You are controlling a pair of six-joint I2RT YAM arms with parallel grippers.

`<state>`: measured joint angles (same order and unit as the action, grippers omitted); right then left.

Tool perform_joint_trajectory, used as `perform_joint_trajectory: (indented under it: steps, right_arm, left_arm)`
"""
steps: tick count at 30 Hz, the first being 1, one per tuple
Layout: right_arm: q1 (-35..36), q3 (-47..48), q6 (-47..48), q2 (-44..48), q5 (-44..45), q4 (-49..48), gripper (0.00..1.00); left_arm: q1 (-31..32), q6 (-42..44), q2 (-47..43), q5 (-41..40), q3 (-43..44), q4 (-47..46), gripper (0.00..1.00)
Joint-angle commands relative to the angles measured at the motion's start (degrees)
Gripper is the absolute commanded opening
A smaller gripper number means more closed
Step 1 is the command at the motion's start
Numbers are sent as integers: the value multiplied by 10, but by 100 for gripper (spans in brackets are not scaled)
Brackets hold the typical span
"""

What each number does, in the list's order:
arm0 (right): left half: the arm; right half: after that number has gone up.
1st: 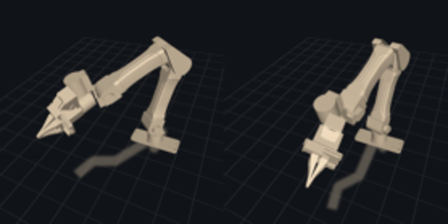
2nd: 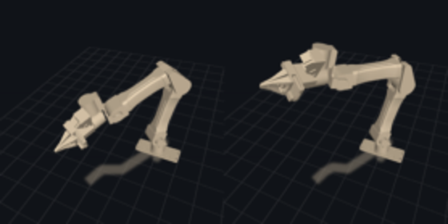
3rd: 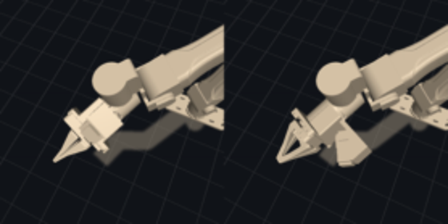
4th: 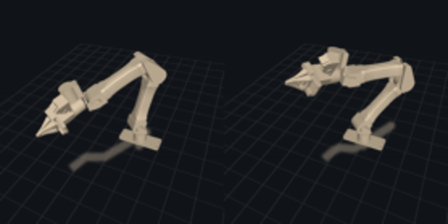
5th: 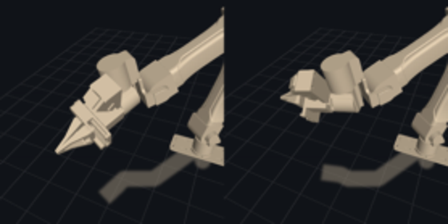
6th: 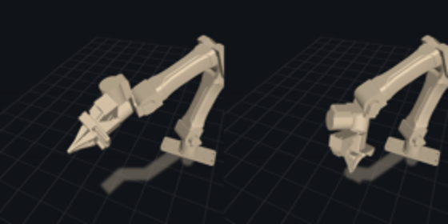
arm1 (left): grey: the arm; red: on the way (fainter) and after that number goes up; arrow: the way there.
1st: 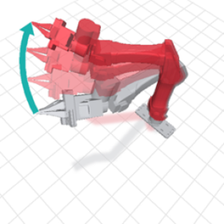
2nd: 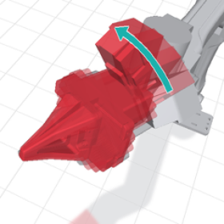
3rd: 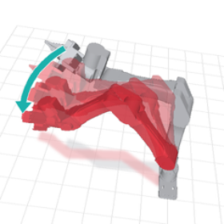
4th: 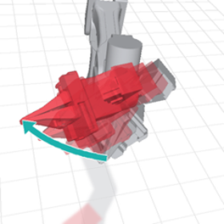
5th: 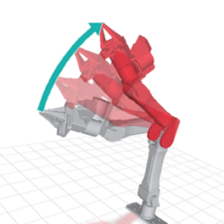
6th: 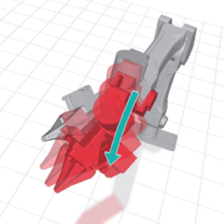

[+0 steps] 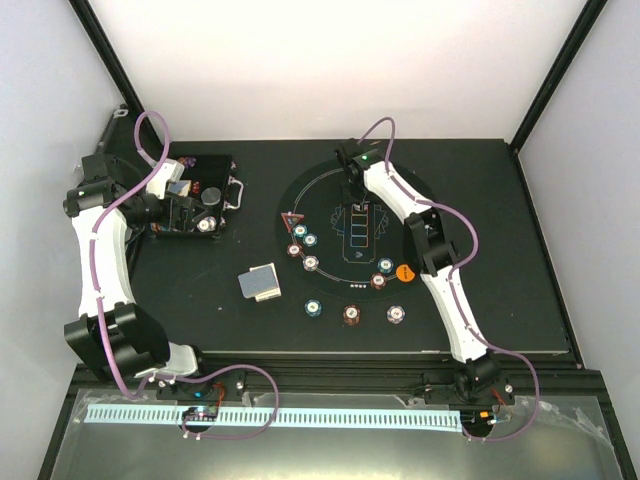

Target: Distribute texas hold em gaming equipment

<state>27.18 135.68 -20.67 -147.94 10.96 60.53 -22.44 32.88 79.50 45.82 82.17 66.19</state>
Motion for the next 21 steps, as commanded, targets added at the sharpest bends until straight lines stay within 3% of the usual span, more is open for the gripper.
perform_joint_trajectory:
  steps: [1, 5, 14, 21]
  right_arm:
    - [-2, 6, 11, 67, -4, 0, 68]
    - [5, -63, 9, 160, -2, 6, 68]
    - [76, -552, -67, 510, -3, -124, 75]
    - [156, -797, -167, 694, -6, -112, 77]
  left_arm:
    - [-4, 12, 0, -1, 16, 9, 99]
    - [-4, 12, -4, -5, 17, 9, 99]
    - [-7, 11, -6, 2, 11, 3, 99]
    - [-9, 29, -4, 17, -16, 0, 99]
